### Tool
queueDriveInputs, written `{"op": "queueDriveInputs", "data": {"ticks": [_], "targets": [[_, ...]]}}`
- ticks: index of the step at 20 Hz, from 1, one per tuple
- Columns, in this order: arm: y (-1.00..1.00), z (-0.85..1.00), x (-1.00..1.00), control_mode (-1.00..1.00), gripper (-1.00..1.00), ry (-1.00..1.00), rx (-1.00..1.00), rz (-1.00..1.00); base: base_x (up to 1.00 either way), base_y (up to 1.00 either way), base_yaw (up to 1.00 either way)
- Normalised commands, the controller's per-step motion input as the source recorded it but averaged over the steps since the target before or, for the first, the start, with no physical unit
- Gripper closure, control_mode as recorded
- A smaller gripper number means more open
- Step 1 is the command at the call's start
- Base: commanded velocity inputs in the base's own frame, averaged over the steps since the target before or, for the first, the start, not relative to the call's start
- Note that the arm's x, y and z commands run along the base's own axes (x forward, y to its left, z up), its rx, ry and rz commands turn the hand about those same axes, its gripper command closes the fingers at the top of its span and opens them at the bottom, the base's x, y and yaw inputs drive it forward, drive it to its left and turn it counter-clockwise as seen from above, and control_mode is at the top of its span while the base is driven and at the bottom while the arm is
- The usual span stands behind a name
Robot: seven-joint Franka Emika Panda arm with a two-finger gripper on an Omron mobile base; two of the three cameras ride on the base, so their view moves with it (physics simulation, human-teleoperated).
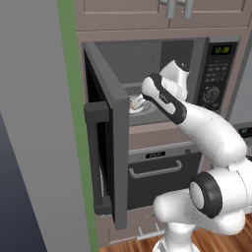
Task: Transport the steak from the fridge to the microwave and turn on the microwave.
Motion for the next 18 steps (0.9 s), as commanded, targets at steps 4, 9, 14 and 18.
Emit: {"op": "queueDriveInputs", "data": {"ticks": [4, 9, 14, 18], "targets": [[-0.03, 0.35, -0.66, -1.0, -1.0, 0.0, 0.04, 0.0, 0.0, 0.0, 0.0], [-0.09, 0.27, -0.77, -1.0, -1.0, 0.0, 0.01, 0.0, 0.0, 0.0, 0.0], [-0.13, 0.21, -0.79, -1.0, -1.0, 0.0, 0.01, 0.0, 0.0, 0.0, 0.0], [-0.04, 0.23, -0.71, -1.0, -1.0, 0.04, 0.12, -0.11, 0.0, 0.0, 0.0]]}}
